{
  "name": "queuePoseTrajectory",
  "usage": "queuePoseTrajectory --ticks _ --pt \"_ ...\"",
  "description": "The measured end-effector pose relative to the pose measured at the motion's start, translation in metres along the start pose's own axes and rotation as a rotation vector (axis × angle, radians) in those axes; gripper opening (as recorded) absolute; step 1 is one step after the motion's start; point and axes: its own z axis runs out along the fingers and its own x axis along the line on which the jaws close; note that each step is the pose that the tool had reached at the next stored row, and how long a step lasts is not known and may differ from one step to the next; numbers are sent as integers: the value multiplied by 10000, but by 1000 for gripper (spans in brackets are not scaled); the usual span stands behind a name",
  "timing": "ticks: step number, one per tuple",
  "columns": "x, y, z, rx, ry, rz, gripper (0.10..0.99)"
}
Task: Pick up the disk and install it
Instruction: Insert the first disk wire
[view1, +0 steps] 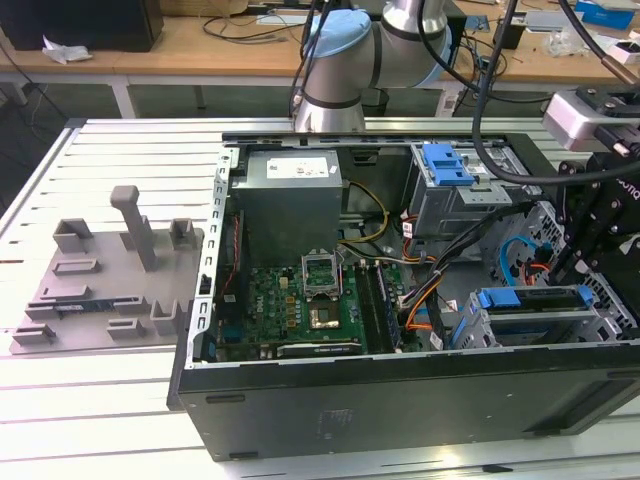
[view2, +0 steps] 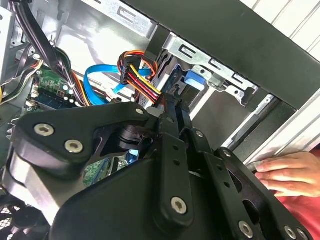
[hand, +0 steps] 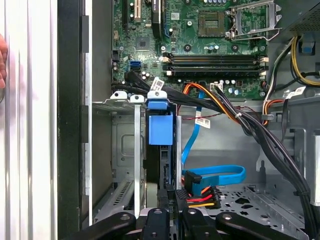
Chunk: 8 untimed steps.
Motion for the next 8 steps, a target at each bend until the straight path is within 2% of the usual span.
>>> queuePoseTrajectory --ticks 8 --pt "1 7 0 1 2 -1 169"
